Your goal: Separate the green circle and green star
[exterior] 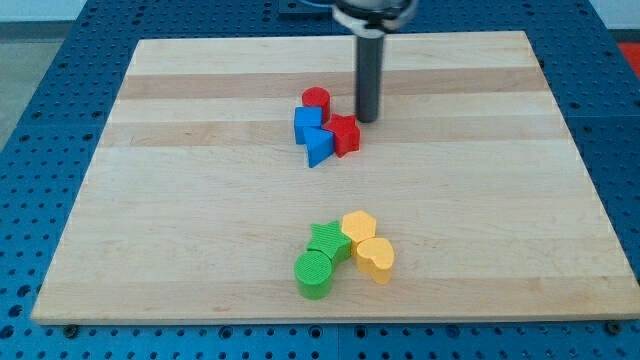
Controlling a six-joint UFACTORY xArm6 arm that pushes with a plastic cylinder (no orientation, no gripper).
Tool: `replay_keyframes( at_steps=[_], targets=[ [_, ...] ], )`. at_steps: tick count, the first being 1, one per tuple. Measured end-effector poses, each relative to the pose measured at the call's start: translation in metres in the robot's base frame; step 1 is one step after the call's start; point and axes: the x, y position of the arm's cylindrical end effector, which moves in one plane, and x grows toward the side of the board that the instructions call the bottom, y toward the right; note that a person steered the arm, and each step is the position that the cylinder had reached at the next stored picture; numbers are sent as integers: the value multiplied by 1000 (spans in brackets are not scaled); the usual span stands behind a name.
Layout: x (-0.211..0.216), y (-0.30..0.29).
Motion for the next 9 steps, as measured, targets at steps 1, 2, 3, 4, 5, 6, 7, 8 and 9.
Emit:
replay_keyframes(
  at_steps=[1,2,3,4,5,6,7,8,9],
  targets=[
    [61,74],
    [166,132],
    [248,145],
    [249,126],
    [249,112],
    [249,101],
    [249,62],
    [249,62],
    [249,49]
  ],
)
